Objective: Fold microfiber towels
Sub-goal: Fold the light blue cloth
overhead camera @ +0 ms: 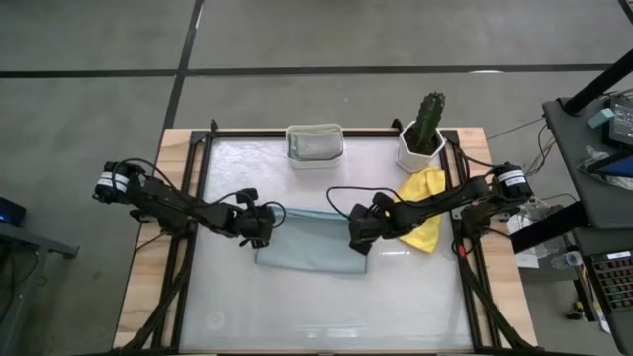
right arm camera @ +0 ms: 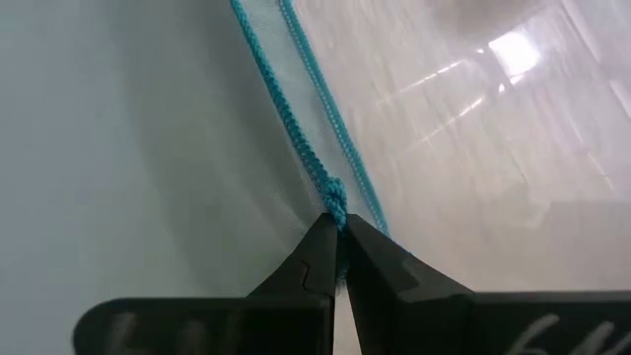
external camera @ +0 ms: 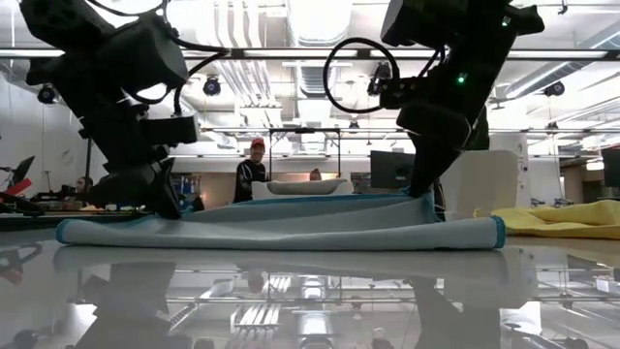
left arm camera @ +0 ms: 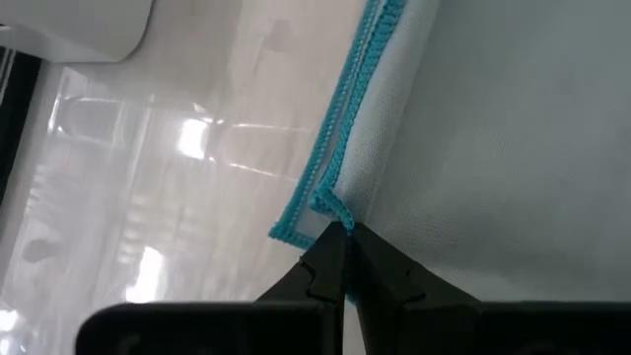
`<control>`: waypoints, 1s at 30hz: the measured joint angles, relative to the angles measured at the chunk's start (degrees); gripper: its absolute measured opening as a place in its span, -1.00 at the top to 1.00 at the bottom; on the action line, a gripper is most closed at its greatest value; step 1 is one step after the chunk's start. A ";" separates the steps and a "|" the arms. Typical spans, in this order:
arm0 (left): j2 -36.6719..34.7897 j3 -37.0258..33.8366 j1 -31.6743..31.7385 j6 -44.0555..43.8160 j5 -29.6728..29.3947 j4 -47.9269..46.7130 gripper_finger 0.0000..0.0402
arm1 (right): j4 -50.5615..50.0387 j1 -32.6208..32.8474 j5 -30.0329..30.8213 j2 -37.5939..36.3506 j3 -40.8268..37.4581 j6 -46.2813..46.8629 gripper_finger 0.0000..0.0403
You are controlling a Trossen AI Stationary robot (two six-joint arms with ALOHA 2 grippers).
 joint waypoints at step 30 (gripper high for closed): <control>0.00 1.85 2.36 4.97 -2.50 -3.25 0.16 | -1.03 -1.75 5.01 -2.97 1.09 -2.51 0.27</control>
